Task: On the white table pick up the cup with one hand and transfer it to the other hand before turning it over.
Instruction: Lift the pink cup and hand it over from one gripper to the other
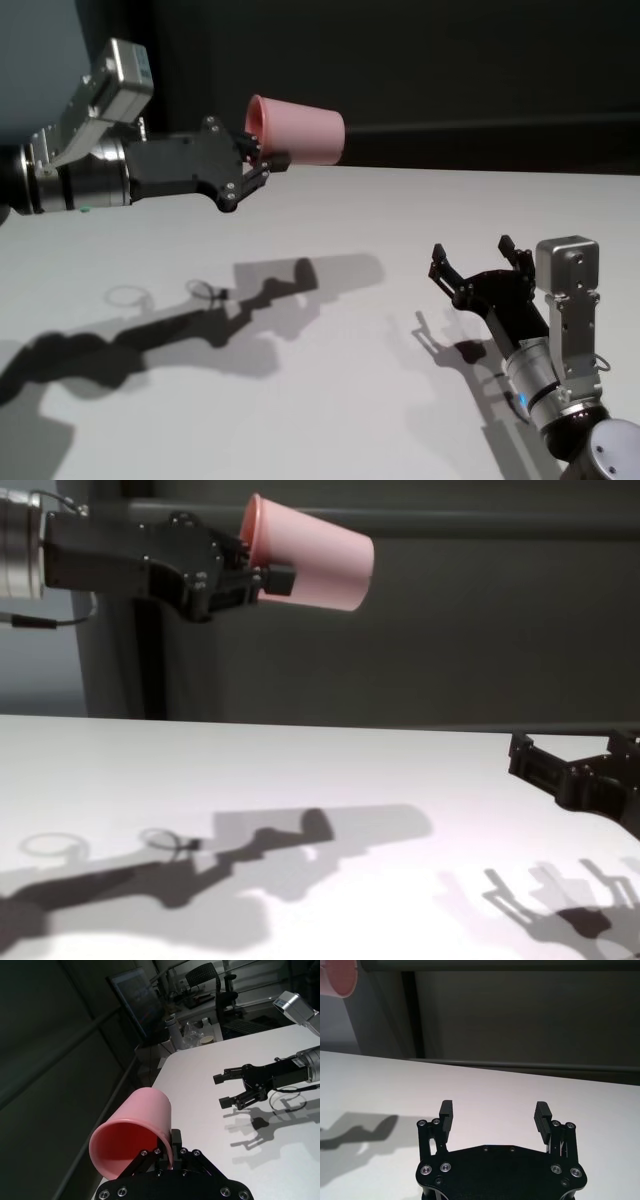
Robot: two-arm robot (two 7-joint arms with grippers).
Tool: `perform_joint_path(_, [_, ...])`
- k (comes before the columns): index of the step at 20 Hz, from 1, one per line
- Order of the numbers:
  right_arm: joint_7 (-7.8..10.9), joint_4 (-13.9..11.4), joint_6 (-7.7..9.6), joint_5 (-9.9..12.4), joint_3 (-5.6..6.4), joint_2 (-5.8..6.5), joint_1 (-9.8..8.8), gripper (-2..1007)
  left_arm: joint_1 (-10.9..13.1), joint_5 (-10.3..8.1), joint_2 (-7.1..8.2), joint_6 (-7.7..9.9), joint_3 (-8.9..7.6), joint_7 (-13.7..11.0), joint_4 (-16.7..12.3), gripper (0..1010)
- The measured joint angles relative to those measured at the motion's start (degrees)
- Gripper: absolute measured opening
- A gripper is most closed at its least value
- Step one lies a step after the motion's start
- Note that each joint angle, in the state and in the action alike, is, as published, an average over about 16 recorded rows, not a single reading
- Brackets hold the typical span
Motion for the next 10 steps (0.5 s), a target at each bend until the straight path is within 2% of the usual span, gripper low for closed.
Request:
perform_joint_path(5, [0.00,0.0,0.00,0.0,0.00,0.00,0.00,1000,1.9,-3.69,-2.24,0.53,-2.01,1.2,-0.4,49])
perform_joint_path(10, [0.00,0.0,0.00,0.0,0.00,0.00,0.00,1000,2.9,-6.68,-5.37,0.34,-2.91,1.4,0.1,50])
